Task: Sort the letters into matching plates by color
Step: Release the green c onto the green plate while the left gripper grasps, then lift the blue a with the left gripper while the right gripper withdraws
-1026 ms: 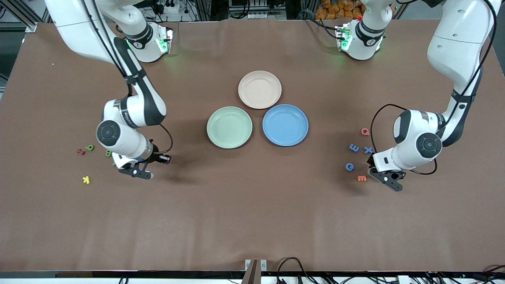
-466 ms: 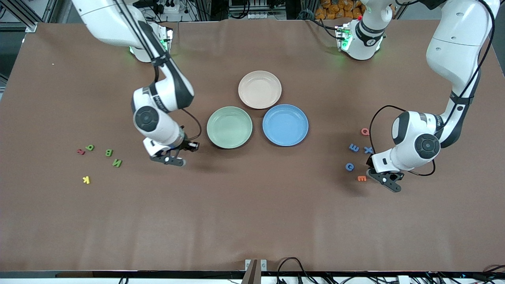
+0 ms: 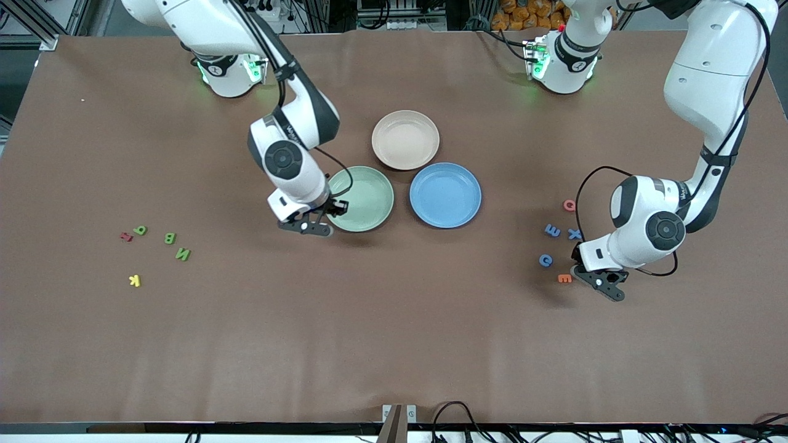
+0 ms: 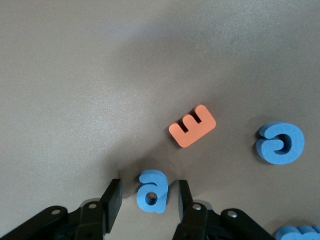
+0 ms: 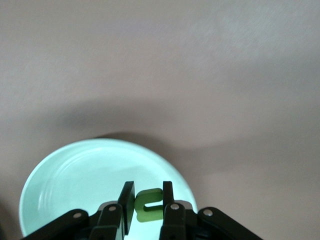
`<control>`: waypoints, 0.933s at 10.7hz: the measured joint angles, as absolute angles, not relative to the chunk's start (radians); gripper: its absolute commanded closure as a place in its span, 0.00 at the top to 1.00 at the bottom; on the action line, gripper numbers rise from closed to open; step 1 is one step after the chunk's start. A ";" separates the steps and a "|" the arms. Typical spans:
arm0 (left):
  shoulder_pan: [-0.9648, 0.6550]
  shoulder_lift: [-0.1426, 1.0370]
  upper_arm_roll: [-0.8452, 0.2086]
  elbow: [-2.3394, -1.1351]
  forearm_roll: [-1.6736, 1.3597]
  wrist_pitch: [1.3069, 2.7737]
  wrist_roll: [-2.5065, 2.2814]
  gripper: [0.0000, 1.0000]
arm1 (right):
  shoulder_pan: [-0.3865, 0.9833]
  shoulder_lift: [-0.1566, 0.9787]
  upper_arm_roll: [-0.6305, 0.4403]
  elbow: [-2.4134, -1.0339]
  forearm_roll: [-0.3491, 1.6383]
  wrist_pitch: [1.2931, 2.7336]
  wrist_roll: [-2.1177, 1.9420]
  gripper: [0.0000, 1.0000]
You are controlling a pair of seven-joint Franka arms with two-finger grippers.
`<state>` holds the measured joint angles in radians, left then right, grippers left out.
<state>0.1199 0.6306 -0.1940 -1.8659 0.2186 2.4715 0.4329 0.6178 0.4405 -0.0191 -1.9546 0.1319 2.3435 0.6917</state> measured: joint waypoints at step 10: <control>0.114 0.624 -0.199 -1.842 0.219 2.463 0.431 0.00 | 0.700 0.458 -0.013 -1.962 0.132 2.339 0.787 1.00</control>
